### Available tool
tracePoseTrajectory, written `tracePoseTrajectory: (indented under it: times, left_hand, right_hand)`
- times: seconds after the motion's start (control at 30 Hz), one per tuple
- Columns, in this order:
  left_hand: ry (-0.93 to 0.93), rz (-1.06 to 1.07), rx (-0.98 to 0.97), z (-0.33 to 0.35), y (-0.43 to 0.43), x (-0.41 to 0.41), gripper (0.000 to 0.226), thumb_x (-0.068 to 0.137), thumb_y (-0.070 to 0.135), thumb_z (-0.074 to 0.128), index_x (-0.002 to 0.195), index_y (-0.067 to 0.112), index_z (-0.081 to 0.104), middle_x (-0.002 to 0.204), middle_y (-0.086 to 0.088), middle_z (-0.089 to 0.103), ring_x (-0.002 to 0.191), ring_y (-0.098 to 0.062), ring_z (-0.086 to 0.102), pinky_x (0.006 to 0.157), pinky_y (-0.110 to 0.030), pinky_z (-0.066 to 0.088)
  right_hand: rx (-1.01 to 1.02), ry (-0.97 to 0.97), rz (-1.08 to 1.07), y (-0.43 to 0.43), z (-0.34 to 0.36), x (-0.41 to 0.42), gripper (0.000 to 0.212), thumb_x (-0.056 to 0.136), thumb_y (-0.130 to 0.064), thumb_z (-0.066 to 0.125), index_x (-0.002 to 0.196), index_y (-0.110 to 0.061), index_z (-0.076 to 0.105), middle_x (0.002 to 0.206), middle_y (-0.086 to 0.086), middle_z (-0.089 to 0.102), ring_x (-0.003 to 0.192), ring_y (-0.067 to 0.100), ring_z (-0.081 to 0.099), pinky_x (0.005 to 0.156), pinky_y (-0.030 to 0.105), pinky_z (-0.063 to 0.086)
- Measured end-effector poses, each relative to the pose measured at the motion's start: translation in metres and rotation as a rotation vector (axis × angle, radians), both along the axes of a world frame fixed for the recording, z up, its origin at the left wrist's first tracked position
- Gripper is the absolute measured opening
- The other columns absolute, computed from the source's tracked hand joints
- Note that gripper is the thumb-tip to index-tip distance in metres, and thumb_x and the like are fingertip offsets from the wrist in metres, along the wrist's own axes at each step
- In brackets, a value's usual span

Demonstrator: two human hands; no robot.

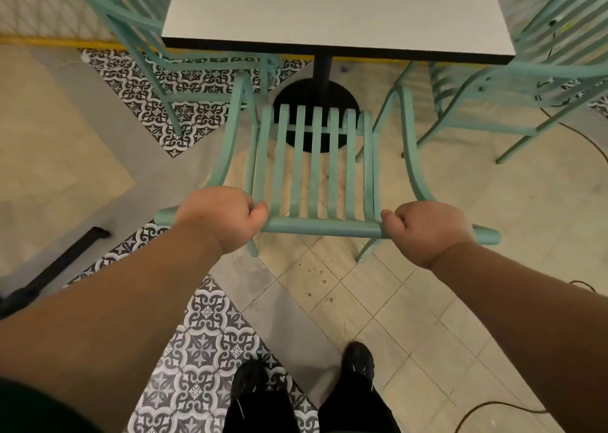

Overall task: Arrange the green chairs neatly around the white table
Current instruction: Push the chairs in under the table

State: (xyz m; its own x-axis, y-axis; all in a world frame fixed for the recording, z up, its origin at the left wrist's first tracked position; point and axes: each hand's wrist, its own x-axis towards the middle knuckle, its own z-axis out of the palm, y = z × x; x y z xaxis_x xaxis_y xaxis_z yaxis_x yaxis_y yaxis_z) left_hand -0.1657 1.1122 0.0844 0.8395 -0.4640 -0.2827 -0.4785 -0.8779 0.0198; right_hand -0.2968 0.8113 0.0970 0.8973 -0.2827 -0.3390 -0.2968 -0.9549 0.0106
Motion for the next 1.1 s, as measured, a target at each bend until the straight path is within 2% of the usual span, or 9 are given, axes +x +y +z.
tracePoseTrajectory:
  times: [0.43,0.57,0.73,0.83,1.1]
  left_hand:
    - [-0.018,-0.014,-0.017,0.002,-0.031,0.058,0.058,0.097,0.054,0.026,0.064,0.020,0.061,0.061,-0.002,0.059,0.059,-0.022,0.058,0.057,-0.034,0.051]
    - [-0.024,-0.032,-0.021,0.004,-0.037,0.073,0.057,0.097,0.053,0.026,0.063,0.021,0.059,0.061,-0.002,0.059,0.059,-0.022,0.058,0.055,-0.033,0.048]
    - [-0.051,-0.039,-0.019,0.004,-0.047,0.088,0.059,0.096,0.053,0.025,0.062,0.019,0.059,0.060,-0.003,0.058,0.058,-0.023,0.058,0.053,-0.032,0.048]
    - [-0.044,-0.041,-0.020,0.004,-0.048,0.091,0.058,0.096,0.052,0.025,0.062,0.019,0.059,0.060,-0.004,0.058,0.058,-0.024,0.058,0.054,-0.033,0.050]
    - [-0.006,-0.032,-0.031,0.005,-0.056,0.105,0.059,0.096,0.052,0.024,0.064,0.018,0.060,0.060,-0.005,0.058,0.060,-0.026,0.061,0.059,-0.040,0.057]
  right_hand:
    - [-0.040,-0.057,0.038,-0.032,-0.003,0.059,0.062,0.098,-0.059,0.018,0.069,-0.023,0.060,0.062,-0.001,0.060,0.058,0.018,0.057,0.054,0.031,0.047]
    - [-0.028,-0.065,0.034,-0.037,-0.002,0.071,0.063,0.098,-0.059,0.018,0.069,-0.024,0.061,0.063,0.000,0.060,0.059,0.018,0.058,0.056,0.032,0.052]
    - [-0.034,-0.081,0.049,-0.047,-0.004,0.088,0.064,0.098,-0.058,0.018,0.069,-0.022,0.062,0.063,0.001,0.060,0.059,0.020,0.057,0.053,0.031,0.046]
    - [-0.053,-0.079,0.056,-0.050,-0.006,0.092,0.065,0.098,-0.059,0.017,0.067,-0.021,0.060,0.061,0.001,0.059,0.057,0.020,0.057,0.055,0.033,0.051]
    - [-0.063,-0.104,0.053,-0.059,-0.008,0.108,0.065,0.098,-0.059,0.018,0.066,-0.021,0.061,0.061,0.002,0.059,0.057,0.021,0.057,0.052,0.032,0.048]
